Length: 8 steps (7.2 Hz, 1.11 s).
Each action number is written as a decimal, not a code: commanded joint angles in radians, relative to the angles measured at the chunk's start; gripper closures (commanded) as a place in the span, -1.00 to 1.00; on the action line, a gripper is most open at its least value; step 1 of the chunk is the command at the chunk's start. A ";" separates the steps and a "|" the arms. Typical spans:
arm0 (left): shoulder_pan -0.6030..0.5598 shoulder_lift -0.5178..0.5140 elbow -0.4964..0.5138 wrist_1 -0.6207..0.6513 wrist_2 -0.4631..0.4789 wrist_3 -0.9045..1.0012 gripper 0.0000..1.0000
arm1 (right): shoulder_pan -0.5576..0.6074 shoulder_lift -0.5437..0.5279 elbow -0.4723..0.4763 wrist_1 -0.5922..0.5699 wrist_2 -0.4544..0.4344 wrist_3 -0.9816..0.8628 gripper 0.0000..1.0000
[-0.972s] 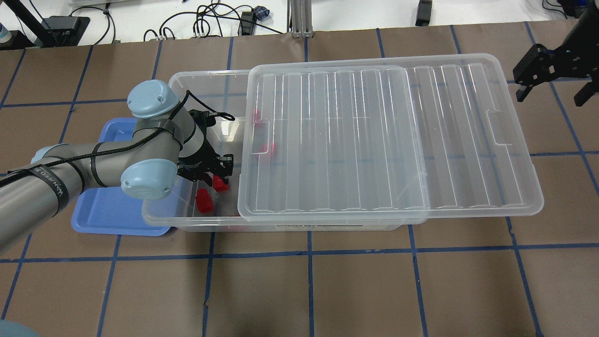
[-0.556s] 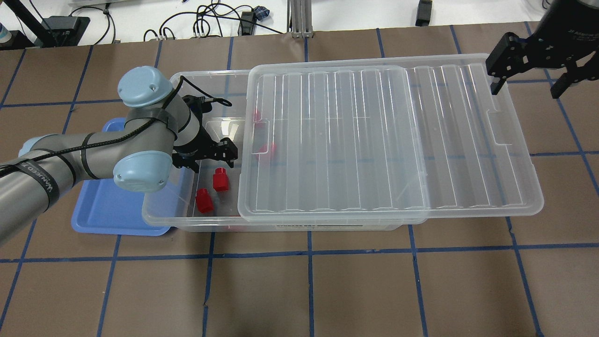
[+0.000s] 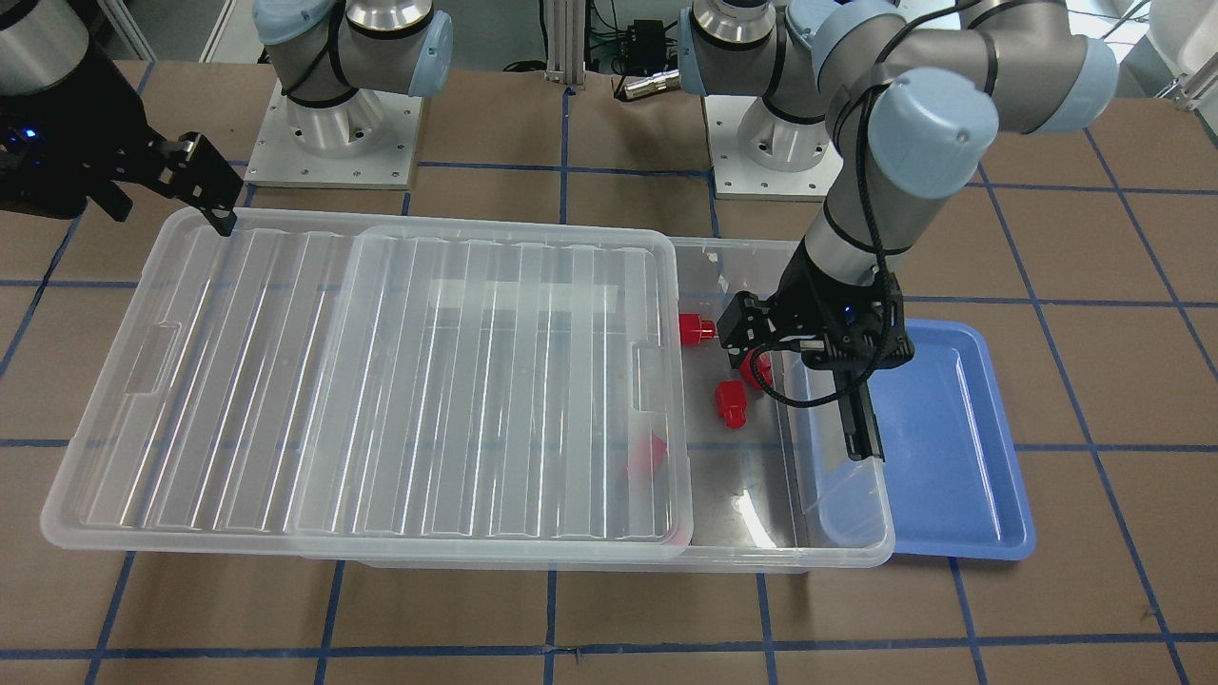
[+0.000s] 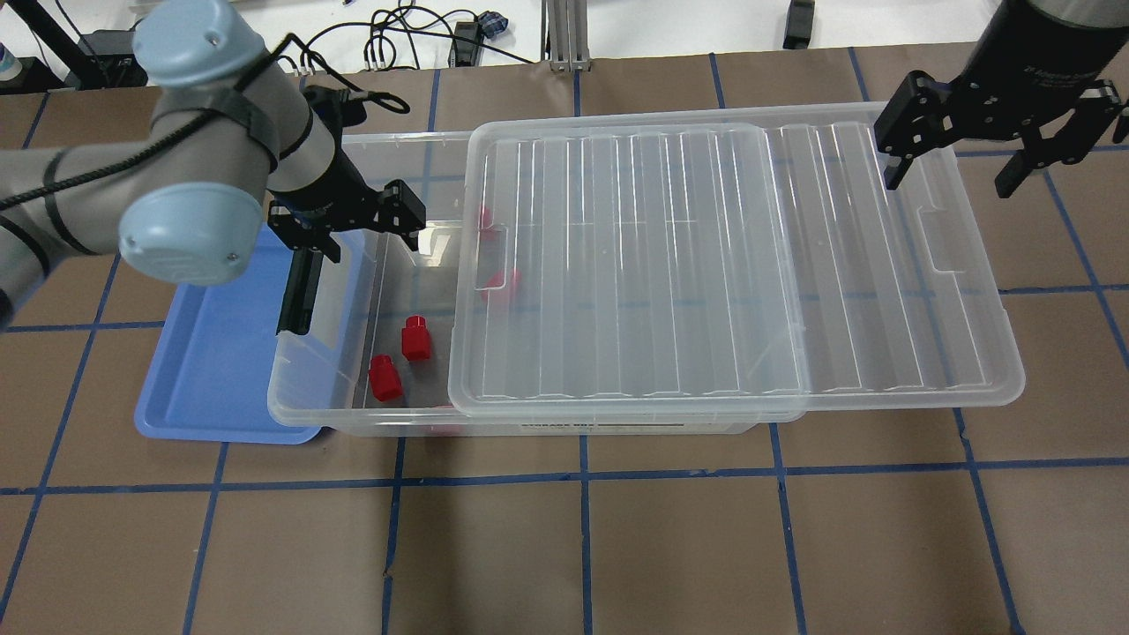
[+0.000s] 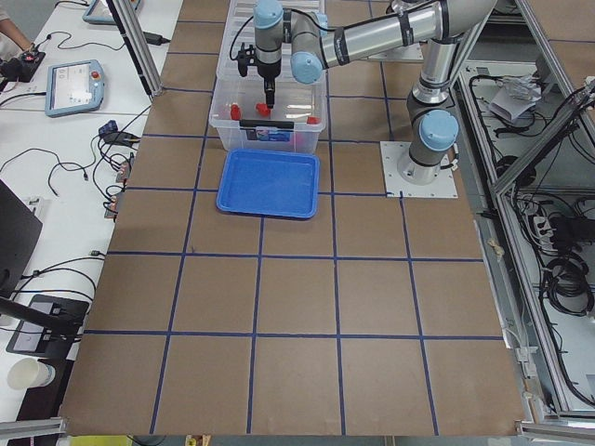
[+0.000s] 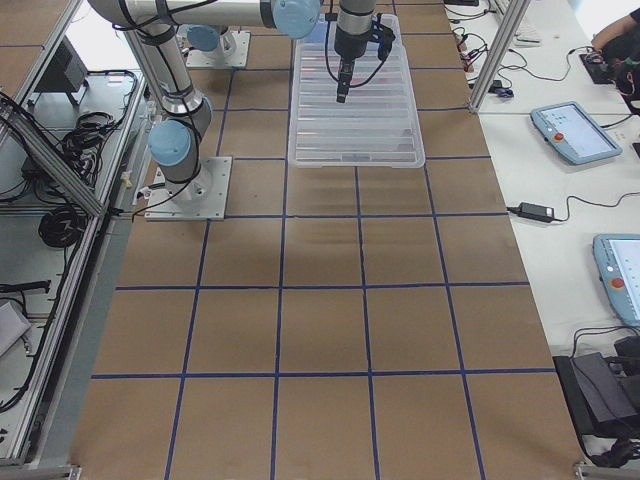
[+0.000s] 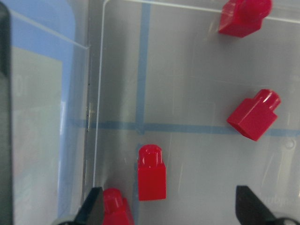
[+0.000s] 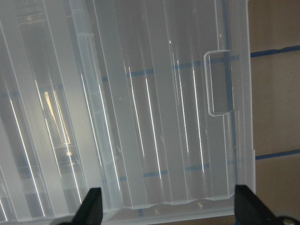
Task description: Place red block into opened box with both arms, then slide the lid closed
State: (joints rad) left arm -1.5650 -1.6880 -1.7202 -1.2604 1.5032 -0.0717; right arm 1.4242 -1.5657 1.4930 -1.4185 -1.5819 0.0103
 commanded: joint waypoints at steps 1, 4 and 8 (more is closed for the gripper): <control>-0.001 0.075 0.201 -0.275 0.058 0.004 -1.00 | 0.068 0.012 0.004 -0.002 0.002 0.097 -1.00; 0.000 0.157 0.202 -0.307 0.072 0.180 -1.00 | 0.110 0.012 0.006 0.003 -0.006 0.096 -1.00; 0.014 0.177 0.106 -0.286 0.068 0.202 -1.00 | 0.124 0.013 0.026 -0.011 -0.001 0.080 -1.00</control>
State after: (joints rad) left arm -1.5599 -1.5118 -1.6014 -1.5507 1.5701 0.1229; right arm 1.5472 -1.5522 1.5151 -1.4228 -1.5804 0.0946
